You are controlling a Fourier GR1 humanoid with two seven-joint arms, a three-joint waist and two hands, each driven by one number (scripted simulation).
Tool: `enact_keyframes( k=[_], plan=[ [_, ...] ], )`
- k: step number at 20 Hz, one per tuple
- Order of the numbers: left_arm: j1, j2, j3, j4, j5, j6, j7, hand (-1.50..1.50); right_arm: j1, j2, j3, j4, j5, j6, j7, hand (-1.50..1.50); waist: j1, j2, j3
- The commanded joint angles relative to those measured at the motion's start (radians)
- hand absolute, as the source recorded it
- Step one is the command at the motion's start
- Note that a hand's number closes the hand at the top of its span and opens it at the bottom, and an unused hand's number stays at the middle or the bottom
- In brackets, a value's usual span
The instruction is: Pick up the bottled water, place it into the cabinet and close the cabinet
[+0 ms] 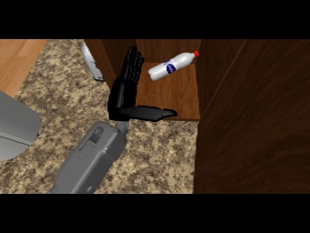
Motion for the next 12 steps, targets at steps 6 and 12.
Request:
enact_keyframes(
  k=[6,12],
  plan=[
    [0.413,0.099,-0.172,-0.672,-0.034,0.126,0.204,-1.5,0.012,-0.028,-0.005,-0.009,-0.008,0.023,-0.011,-1.5,-0.002,0.0,-0.001],
    [0.662,0.202,-0.26,-0.92,-0.086,0.129,0.193,-1.5,0.02,-0.132,0.045,-0.059,0.069,0.108,0.003,1.5,-0.028,0.009,-0.003]
  ],
)
